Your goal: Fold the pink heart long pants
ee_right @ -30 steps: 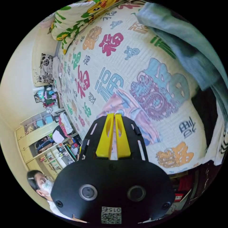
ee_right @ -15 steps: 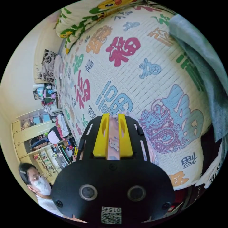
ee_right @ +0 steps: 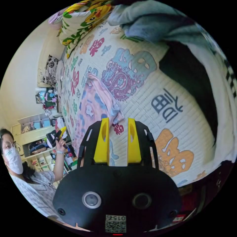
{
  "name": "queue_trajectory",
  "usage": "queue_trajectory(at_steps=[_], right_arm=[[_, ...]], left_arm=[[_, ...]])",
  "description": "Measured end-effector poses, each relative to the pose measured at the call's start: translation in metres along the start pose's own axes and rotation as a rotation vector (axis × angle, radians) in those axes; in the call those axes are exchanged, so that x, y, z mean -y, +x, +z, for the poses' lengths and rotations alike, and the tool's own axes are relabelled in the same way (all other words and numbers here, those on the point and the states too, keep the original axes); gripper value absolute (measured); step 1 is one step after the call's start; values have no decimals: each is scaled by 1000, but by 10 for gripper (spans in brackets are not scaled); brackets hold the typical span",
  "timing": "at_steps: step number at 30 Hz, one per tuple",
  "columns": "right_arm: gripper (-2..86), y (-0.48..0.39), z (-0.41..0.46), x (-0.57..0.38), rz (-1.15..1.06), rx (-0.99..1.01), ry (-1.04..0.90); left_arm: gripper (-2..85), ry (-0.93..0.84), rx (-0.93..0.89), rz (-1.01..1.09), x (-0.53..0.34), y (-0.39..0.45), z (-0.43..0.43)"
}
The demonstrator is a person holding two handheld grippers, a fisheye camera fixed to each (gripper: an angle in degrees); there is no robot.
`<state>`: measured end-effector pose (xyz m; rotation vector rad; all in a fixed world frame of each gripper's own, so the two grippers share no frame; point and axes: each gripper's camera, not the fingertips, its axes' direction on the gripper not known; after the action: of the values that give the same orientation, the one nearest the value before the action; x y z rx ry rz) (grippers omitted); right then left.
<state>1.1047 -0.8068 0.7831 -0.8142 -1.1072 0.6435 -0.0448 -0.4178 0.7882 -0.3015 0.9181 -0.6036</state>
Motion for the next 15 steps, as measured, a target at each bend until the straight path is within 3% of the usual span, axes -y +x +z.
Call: queue_trajectory(at_steps=[3,6,9,12,15], right_arm=[[115,15,14,-10,49,131,42],[123,21,31,-11,92,263,68],[129,19,50,-6,105,352,64],[114,18,59,-7,126,352,99],[92,20,70,-14,151,367,133]], left_arm=[[95,-221,-138,306,68,83,93],[106,-359,-192,454,121,152,176],[123,-502,-83,575,156,209,252],[128,-536,87,660,178,247,307],[125,-639,91,690,192,266,348]])
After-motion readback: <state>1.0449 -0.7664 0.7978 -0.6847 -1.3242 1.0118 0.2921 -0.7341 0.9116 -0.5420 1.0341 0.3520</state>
